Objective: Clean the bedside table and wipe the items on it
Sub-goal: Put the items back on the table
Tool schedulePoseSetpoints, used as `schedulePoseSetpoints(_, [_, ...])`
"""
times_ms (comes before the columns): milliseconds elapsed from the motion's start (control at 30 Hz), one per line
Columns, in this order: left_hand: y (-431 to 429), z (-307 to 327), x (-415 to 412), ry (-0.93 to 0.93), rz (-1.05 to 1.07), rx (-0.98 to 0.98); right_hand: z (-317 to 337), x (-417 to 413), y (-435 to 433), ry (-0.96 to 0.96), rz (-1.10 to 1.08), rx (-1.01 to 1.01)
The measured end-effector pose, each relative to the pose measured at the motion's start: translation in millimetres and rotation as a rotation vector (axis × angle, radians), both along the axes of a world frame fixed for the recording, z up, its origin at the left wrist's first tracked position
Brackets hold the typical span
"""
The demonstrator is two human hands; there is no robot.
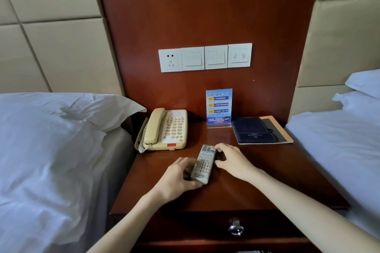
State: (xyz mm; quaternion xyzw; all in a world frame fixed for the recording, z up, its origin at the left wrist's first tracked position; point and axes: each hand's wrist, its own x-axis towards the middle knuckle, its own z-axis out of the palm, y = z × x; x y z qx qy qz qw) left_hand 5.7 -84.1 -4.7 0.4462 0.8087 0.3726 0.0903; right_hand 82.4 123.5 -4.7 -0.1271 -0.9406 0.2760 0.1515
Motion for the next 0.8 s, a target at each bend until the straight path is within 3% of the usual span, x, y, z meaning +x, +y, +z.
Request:
schedulePoseSetpoints(267, [15.7,-8.2,-1.3,0.036,0.134,0.086,0.6,2.9,-2.8,-0.112,0.097,-0.176])
schedulePoseSetpoints(500, [31.4,-11.3,-7.1,0.051,0.235,0.121,2.5,1.4,-1.3,-0.182,0.148,-0.160])
schedulePoseSetpoints(800, [45.5,-12.1,-22.8,0.044,0.349,0.079,2.2,-21.0,-3.9,-0.133,0.114,-0.194])
